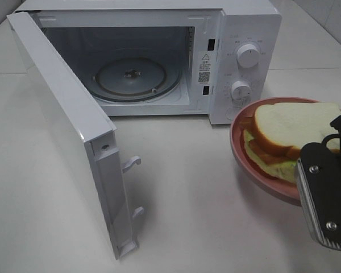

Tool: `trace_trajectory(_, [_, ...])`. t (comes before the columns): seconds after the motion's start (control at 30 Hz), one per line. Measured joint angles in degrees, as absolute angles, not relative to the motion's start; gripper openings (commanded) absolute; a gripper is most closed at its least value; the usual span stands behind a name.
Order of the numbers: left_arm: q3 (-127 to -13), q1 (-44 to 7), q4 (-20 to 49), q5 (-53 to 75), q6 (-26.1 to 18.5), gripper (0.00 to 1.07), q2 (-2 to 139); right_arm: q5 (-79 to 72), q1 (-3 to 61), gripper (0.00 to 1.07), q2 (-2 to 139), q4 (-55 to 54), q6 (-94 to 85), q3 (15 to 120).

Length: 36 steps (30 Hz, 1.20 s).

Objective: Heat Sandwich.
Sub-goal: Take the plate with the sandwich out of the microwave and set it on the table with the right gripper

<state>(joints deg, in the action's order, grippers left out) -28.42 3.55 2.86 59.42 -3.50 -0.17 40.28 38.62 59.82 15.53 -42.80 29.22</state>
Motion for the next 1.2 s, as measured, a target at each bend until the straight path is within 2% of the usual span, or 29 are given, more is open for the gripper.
trace_trajectory(0.2, [-28.4, 3.6, 2.9, 59.4, -3.5, 1.01, -0.2, 43.3, 38.6, 0.00, 59.8, 19.3, -28.1, 29.2])
trace_trajectory(0.9, [-28.4, 3.6, 2.9, 59.4, -3.5, 1.01, -0.2, 44.5, 38.6, 0.00, 59.8, 27.2, -4.2, 29.2])
trace_trajectory(1.0, [-28.4, 3.6, 2.9, 59.4, -3.5, 1.01, -0.2, 44.2, 37.8, 0.00, 59.8, 28.0, -3.3, 29.2])
trace_trajectory(1.2, [-28.4, 3.6, 2.9, 59.4, -3.5, 1.01, -0.2, 43.8, 30.3, 0.00, 59.8, 29.2, -1.9, 29.2])
